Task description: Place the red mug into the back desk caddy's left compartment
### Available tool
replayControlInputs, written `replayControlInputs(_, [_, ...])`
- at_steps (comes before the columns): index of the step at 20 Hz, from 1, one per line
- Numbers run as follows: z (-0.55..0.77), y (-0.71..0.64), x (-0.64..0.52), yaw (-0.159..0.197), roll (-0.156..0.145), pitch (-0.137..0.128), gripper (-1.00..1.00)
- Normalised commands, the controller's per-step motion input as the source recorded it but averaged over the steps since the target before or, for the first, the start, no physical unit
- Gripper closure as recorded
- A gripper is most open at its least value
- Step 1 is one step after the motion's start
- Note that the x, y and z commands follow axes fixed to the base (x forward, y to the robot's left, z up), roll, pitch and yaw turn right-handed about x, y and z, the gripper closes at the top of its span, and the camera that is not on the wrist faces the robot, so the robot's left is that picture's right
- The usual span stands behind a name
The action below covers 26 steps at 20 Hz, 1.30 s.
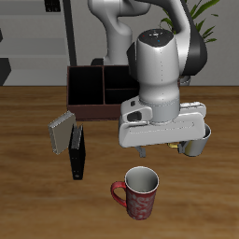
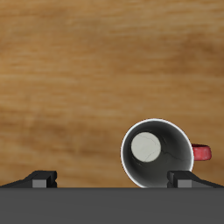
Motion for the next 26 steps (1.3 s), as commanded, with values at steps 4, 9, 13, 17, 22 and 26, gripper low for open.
replayControlInputs(4, [-0.30,-0.02,0.04,-0.011,-0.008,0.018,-1.00])
replayControlInputs(9, [-0.20,0.09,0.00,0.020,0.006,0.017,-1.00])
replayControlInputs(13, [-0.23,0.09,0.02,-0.004,0.012,0.038,-1.00])
replayControlInputs(17, [-0.13,-0.08,0.02,-0.001,-0.018,0.020,-1.00])
replayControlInputs(22, [-0.20,-0.07,0.05,0.015,-0.001,0.017,-1.00])
replayControlInputs(26, [-0.23,0.04,0.01,0.032,0.015,0.021,-1.00])
